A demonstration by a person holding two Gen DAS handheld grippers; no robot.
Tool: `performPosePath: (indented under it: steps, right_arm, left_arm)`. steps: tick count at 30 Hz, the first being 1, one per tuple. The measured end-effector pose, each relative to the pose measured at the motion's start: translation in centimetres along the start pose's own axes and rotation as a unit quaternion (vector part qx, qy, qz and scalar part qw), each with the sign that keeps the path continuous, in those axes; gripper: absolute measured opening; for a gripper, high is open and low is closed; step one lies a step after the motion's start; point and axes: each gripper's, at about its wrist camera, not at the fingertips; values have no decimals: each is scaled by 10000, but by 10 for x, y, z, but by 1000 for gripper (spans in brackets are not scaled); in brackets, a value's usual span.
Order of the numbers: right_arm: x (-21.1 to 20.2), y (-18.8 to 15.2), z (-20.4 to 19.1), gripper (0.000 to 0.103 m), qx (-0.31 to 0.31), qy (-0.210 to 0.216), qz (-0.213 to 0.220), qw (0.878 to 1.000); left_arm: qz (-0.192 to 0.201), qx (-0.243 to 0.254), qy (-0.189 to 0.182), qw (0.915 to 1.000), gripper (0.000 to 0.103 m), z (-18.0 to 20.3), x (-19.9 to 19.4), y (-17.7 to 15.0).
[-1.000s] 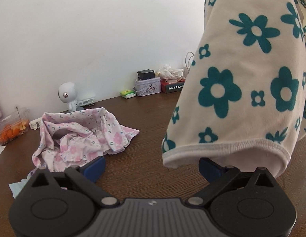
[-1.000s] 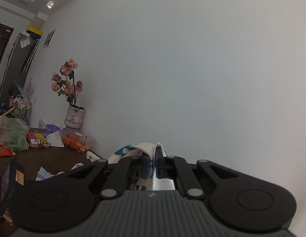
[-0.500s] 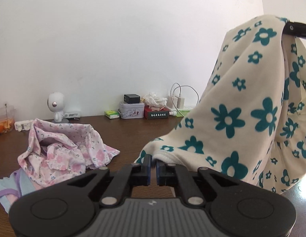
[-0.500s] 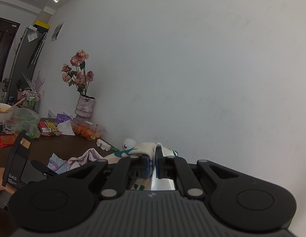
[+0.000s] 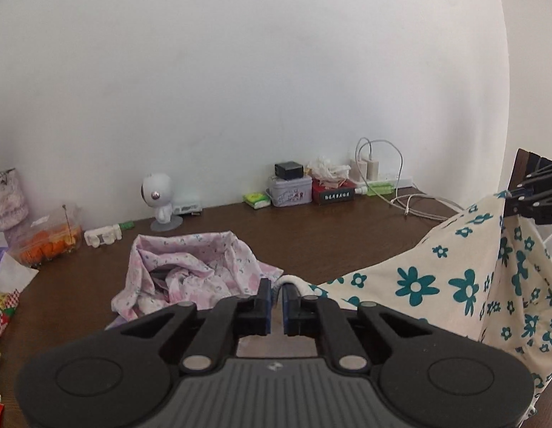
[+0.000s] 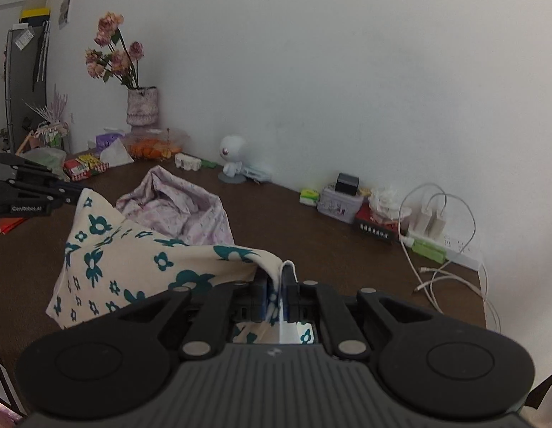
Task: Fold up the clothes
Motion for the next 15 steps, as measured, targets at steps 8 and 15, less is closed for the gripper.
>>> performPosePath:
  steps: [8,15]
  right_arm:
    - [44,-41,31,74,583,-349,-434,9967]
    - [9,-28,-54,80,-244,1059,-12,9941]
  left_arm:
    - [-821,-400,187,9956,66,-16,67,-50]
    - [-806,174,435,9956,84,-36,36,-65]
Point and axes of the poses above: each gripper's, at about its wrist camera, not at the fingertips, and x roughly the way its jaws point, z to its right, y to its top, and after that the axes turned 5 degrees about z, right-handed
